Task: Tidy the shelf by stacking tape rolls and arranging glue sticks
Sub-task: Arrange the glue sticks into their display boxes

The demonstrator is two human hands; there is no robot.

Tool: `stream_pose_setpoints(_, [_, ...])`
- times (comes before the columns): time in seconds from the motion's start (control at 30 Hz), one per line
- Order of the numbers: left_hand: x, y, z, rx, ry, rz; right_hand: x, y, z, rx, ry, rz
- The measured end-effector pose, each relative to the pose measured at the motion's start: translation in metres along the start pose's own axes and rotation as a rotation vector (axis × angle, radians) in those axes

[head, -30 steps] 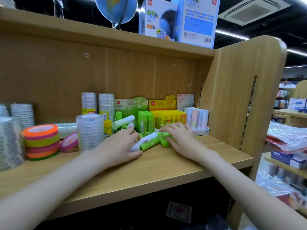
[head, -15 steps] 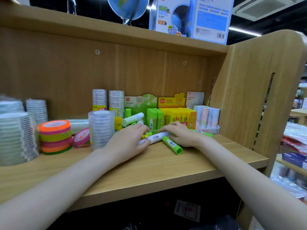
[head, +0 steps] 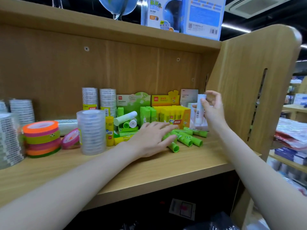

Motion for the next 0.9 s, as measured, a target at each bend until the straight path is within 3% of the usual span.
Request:
stream_pose_setpoints(0.13, [-0.026, -0.017, -0.008, 0.011, -0.056, 0.097, -0.011, 0.02, -0.003, 0.101, 0.051, -0.032])
stream_pose_setpoints(0.37, [-0.055, -0.029, -0.007, 0.047, -0.056, 0.03, -0.028, 0.022, -0.019, 0.35, 0.051, -0.063])
stream_pose_setpoints(0.47, [-0.056, -0.031, -0.002, 0.057, -0.069, 0.042, -0.027, 0.021, -0.021, 0.363, 0.139, 0.019])
stream_pose_setpoints(0.57, [-0.055, -0.033, 0.001, 0.075, -0.066, 0.054, -0.029, 0.028, -0.022, 0.455, 0.21, -0.051])
stream_pose_setpoints(0.9, [-0.055, -0.031, -0.002, 0.078, -0.068, 0.039, -0.029, 0.033, -0.024, 0.44, 0.253, -0.137])
Point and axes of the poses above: each hand's wrist, its own x-axis away from the middle knuckle, its own y-axis out of the back of the hand, z = x × y, the point moved 3 cm from there along -x, towards the middle knuckle, and after that the axes turned 9 degrees about -y, right-handed, at the moved point
